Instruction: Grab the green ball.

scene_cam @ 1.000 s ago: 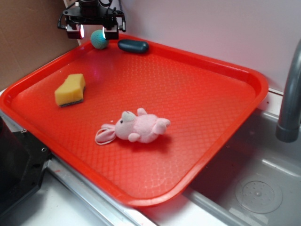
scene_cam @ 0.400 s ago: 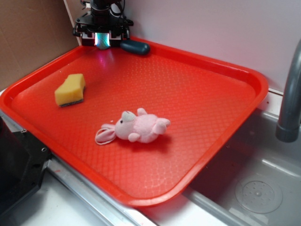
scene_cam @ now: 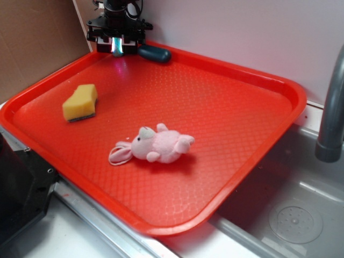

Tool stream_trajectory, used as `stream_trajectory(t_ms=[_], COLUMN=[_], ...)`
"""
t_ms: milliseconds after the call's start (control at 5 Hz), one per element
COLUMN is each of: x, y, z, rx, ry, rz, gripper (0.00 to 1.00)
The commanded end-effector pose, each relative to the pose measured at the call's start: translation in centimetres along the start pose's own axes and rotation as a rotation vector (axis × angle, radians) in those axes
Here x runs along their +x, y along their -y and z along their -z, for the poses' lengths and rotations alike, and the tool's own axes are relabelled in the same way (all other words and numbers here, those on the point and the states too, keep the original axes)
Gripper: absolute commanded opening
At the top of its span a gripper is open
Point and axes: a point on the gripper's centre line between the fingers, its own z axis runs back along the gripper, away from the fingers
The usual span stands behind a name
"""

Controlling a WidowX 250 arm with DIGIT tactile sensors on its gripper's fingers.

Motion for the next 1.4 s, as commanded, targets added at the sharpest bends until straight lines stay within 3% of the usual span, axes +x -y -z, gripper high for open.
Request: stream_trajectory(t_ms=[0, 200, 400, 800, 1000, 1200], x=[-1.1, -3.2, -7.0, -14.2, -16.5, -16.1], y=[-1.5, -1.7, -2.1, -3.2, -3.5, -3.7], z=[-8.9, -11.1, -14.6, -19.8, -21.5, -20.9], rx=[-0.119, -0.195, -0.313, -0.461, -0.477, -0.493], ry=[-0.076, -0.174, -0.221, -0.303, -0.297, -0.308], rz=[0.326, 0.450, 0.558, 0.789, 0.858, 0.849], gripper=[0.00, 0.00, 0.00, 0.00, 0.00, 0.00])
